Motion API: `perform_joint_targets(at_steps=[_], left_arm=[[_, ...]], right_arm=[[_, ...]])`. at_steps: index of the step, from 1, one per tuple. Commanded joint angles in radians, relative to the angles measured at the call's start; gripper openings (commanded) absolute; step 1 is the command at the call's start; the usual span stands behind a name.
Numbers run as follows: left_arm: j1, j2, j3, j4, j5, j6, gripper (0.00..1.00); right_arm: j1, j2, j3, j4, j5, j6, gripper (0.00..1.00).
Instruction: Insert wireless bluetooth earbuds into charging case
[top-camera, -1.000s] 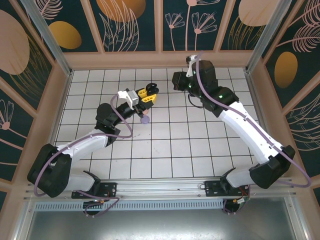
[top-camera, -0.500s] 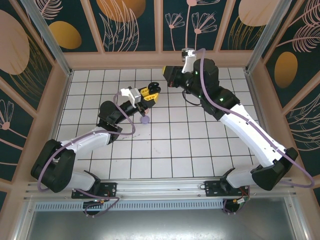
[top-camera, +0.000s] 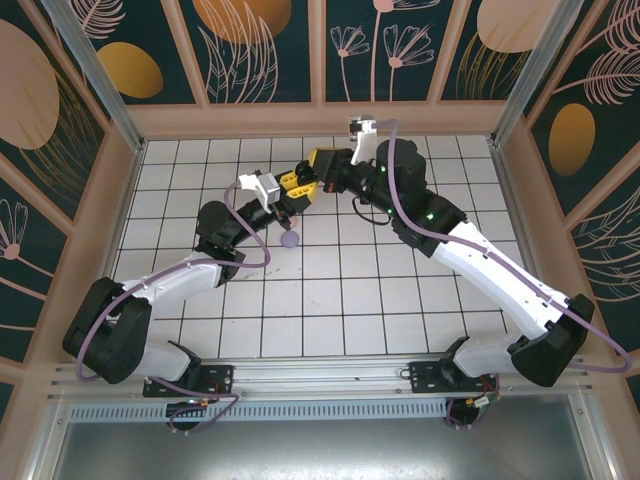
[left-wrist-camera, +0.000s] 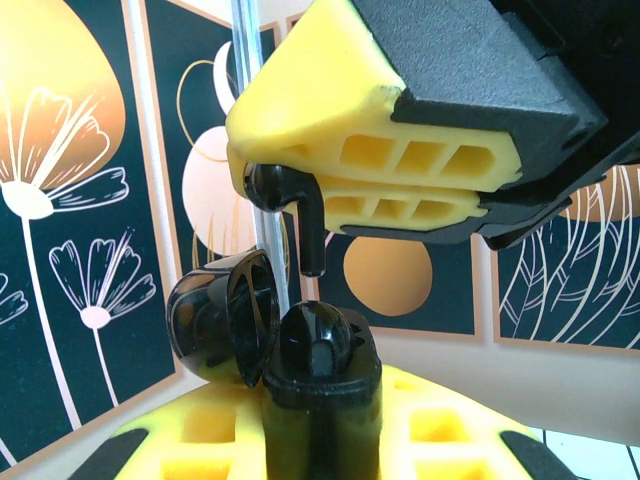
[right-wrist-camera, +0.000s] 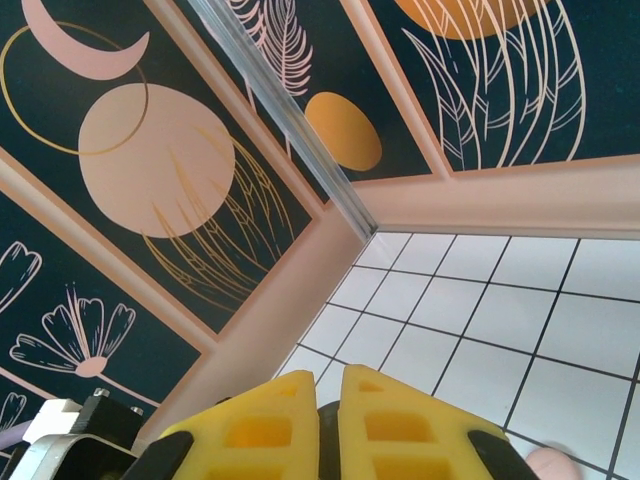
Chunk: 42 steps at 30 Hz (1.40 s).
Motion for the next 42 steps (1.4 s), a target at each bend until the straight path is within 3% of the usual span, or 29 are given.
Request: perform_joint_targets(at_steps=[1,42], left_arm=[[-0.003,0.000,0.023,0.042,0.017,-0.017,0.00],[-0.003,-0.009,0.028,0.033,0.012,-0.011,0.00]], right_arm=[[0.010,-0.029,-0.012,0.064,-0.013,0.020,0.10],[0.038,-0.007,-0.099,0.034,-0.020,0.059,0.08]])
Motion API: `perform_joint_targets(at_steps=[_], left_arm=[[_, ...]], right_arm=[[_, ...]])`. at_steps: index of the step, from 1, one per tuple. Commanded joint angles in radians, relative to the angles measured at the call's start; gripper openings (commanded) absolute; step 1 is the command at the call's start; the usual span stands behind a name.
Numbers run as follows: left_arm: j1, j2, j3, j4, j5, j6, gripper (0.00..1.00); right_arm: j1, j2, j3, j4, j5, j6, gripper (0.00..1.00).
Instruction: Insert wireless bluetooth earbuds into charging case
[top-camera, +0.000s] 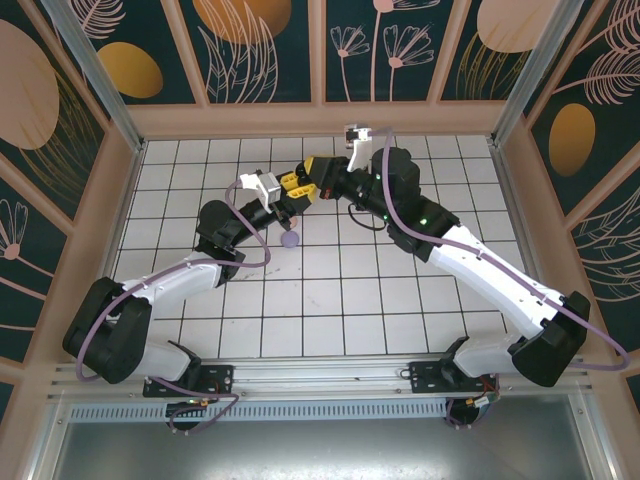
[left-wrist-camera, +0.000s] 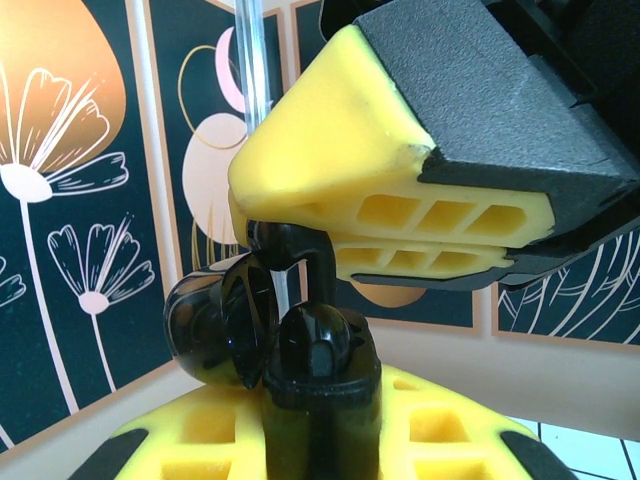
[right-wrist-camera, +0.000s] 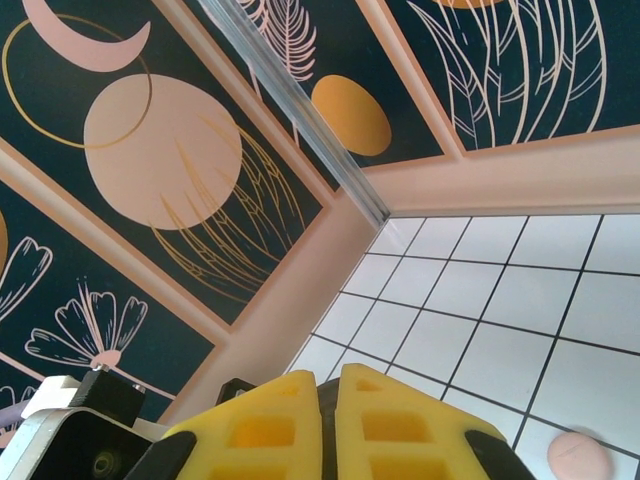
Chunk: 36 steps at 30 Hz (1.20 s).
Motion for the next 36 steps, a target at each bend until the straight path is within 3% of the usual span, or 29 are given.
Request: perform_joint_targets(at_steps=[1,36], left_arm=[[-0.003,-0.009,0.029,0.056,0.012,-0.004,0.00],[-0.003,-0.031,0.023,0.005,0.041,0.043,0.00]], right_arm=[[0.025,-0.007,-0.028,-0.038,-0.007,0.012,0.08],[0.050,0.107,0.097,-0.203,0.033,0.001,0.07]])
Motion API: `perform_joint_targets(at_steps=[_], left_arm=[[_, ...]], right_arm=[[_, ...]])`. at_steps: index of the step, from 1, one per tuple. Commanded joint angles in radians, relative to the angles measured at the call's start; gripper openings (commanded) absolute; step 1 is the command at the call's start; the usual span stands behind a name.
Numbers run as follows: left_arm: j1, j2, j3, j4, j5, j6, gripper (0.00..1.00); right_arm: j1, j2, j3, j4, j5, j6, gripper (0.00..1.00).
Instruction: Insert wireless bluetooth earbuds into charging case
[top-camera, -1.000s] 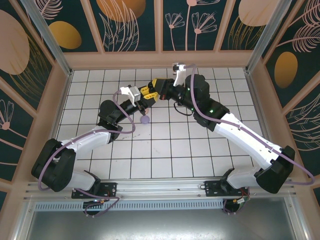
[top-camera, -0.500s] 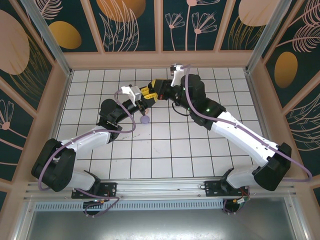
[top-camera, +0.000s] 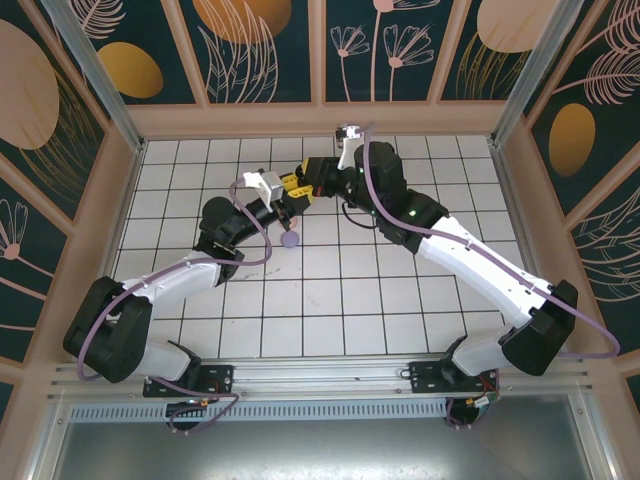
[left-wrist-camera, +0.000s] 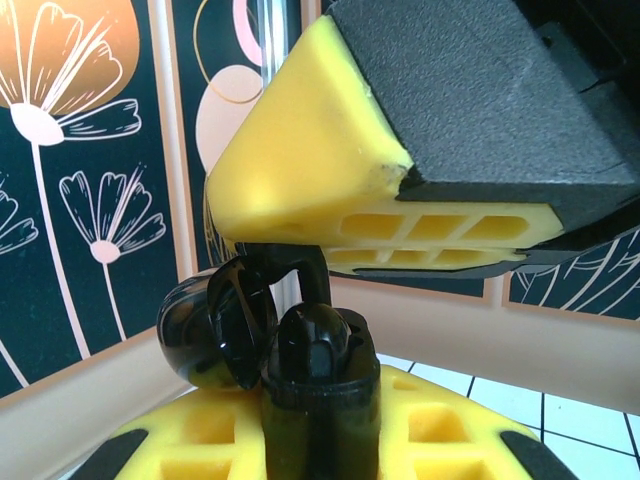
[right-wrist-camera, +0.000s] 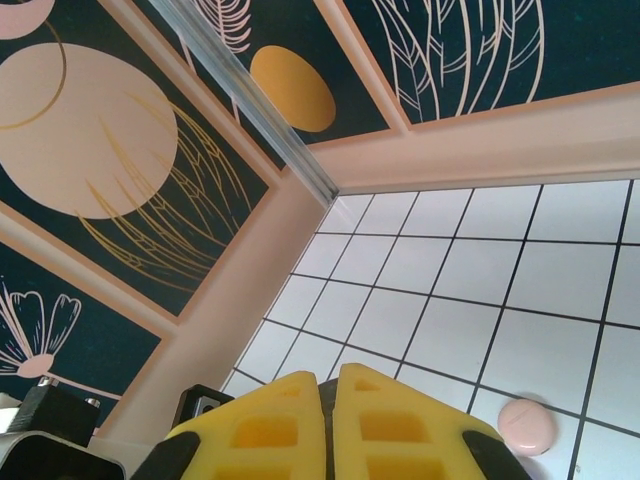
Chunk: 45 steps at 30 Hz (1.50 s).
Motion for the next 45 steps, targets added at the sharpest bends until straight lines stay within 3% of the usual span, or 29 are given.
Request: perform_joint_targets(at_steps=[1,22,27,36,45], left_arm=[[-0.015,-0.038,0.019,0.094,0.055,0.037,0.00],[-0.015,-0.048,0.000,0.138,0.093,0.180,0.00],[-0.015,-0.039,0.014,0.146,0.099,0.152,0.00],[-0.015,-0.028,0.012,0.259,0.101,0.032,0.00],[-0.015,-0.014,0.033,0.262,0.095,-0.005,0.00]], right_arm=[[0.030,0.019,0.002,-0.060,-0.068,0.009,0.07],[0.042,-0.138,-0.136,0.095,-0.145,-0.075,0.08],[0.043,-0.141,-0.178,0.113,-0.144,-0.080,0.08],[0.042,-0.233,-0.363,0.335,-0.093,-0.065,0.08],[0.044,-0.174,-0.293,0.234,-0.110,-0.063,0.10]])
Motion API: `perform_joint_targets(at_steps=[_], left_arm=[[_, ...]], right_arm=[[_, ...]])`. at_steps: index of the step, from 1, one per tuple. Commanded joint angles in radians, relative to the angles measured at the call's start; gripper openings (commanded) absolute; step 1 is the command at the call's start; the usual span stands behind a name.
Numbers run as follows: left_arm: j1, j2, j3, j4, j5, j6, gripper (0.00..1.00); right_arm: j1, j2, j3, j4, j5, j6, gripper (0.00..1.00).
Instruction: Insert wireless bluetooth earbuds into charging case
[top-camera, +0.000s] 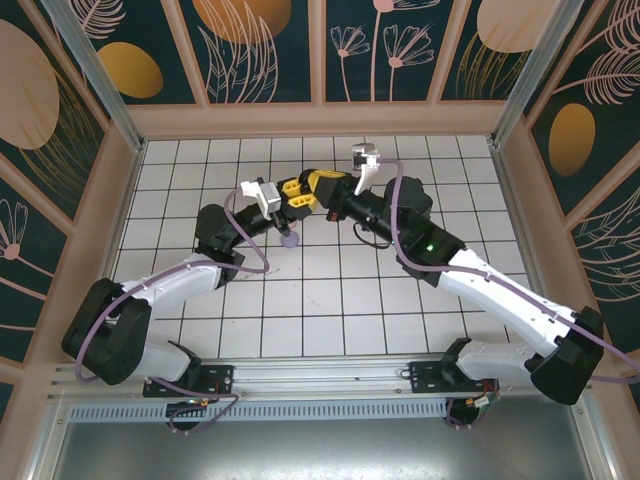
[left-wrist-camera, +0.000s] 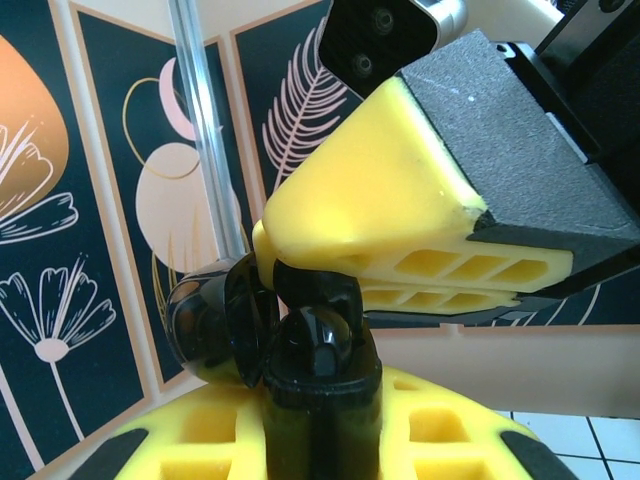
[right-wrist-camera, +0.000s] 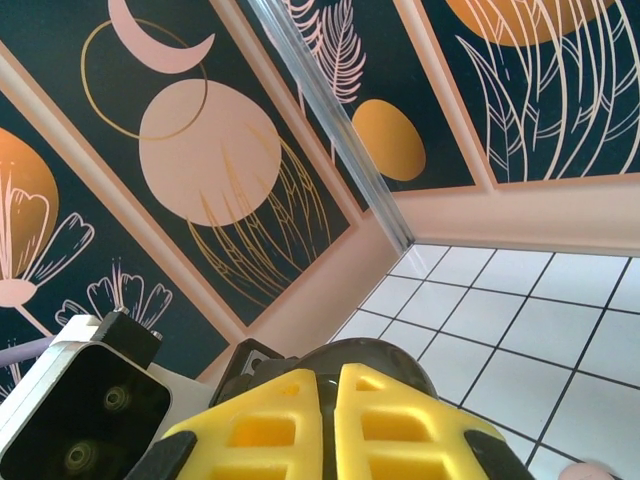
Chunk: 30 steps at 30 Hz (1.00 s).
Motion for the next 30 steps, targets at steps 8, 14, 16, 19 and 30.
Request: perform_joint_targets(at_steps=[8,14,16,19,30], left_arm=[[0.000,0.011,0.049,0.078,-0.029,-0.041,0.00],[0.000,0.025,0.042,0.095,-0.037,-0.065,0.00],[0.000,0.027,0.041,0.099,-0.037,-0.071,0.00],[0.000,0.026,0.039,0.100,-0.037,-0.073,0.00],[0.000,0.026,0.025,0.062,-0.035,-0.039,0.00]], right_arm=[[0.014,0.049,0.106,-0.175,0.058,0.020,0.33],[0.008,0.054,0.181,-0.214,0.091,0.005,0.48],[0.004,0.058,0.205,-0.229,0.090,0.000,0.53],[-0.002,0.054,0.225,-0.241,0.091,-0.005,0.58],[-0.084,0.079,0.381,-0.403,0.052,-0.018,0.60]])
